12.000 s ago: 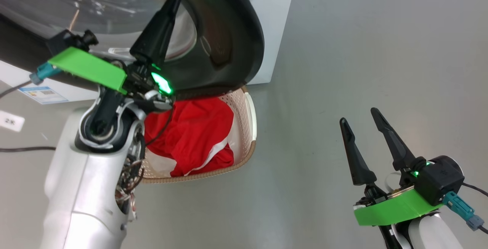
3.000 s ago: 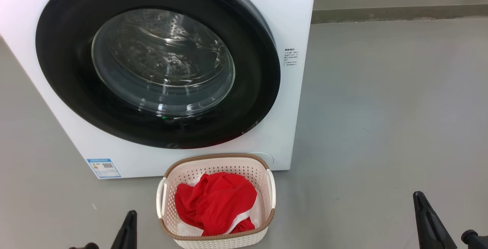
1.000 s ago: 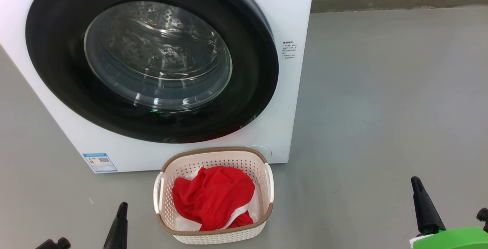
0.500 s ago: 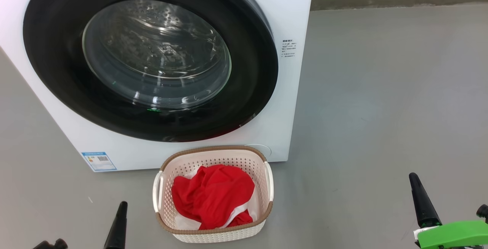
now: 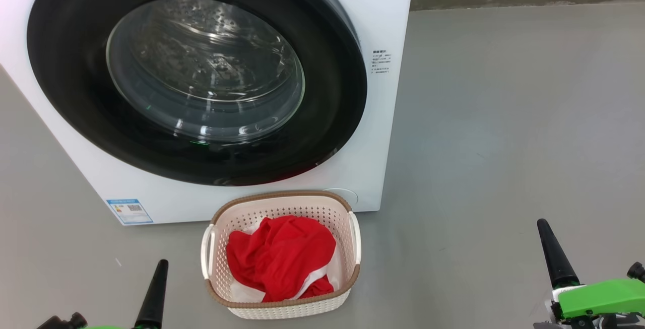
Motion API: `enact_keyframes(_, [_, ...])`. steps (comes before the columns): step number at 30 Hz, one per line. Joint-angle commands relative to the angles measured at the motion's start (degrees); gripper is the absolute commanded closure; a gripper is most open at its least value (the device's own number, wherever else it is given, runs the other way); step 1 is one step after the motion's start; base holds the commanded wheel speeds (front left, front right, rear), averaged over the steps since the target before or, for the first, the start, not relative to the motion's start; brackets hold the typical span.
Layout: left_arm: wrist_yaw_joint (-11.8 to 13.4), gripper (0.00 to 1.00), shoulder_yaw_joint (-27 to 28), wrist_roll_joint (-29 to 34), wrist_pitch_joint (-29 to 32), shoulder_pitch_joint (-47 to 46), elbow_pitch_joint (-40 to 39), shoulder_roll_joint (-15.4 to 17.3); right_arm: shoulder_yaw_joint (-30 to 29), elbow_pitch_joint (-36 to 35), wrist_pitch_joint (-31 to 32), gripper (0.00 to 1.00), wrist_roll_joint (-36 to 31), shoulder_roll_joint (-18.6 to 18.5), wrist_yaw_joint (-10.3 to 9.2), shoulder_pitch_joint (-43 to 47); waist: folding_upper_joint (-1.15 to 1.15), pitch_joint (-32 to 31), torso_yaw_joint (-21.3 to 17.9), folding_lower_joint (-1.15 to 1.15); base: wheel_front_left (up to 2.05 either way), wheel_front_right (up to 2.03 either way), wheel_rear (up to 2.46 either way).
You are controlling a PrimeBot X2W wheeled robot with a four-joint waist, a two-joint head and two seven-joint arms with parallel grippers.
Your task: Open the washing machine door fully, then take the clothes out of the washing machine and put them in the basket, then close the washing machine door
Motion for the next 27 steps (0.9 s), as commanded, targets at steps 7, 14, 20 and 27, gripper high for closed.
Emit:
enact_keyframes(7, [-0.4,1.00,2.0,-5.0,1.4,-3.1,-1.7,0.7,1.1,-0.4,1.6,1.00,5.5,-1.2,-0.01,-4.0,0.00,0.2,-0.1,0.00,0.00,0.00,0.00])
enact_keyframes(14, [-0.4,1.00,2.3,-9.2,2.5,-3.6,-1.7,0.7,1.2,0.4,2.8,1.00,10.0,-1.3,-0.03,-5.1,0.00,0.4,-0.1,0.00,0.00,0.00,0.00])
enact_keyframes(20, [-0.4,1.00,2.6,-12.8,3.5,-3.9,-1.7,0.7,1.2,1.1,3.9,1.00,13.8,-1.3,-0.04,-6.0,0.00,0.6,-0.2,0.00,0.00,0.00,0.00])
enact_keyframes(27, [-0.5,1.00,2.9,-17.0,4.7,-4.3,-1.8,0.7,1.3,1.9,5.1,1.00,18.3,-1.4,-0.05,-7.1,0.00,0.8,-0.2,0.00,0.00,0.00,0.00])
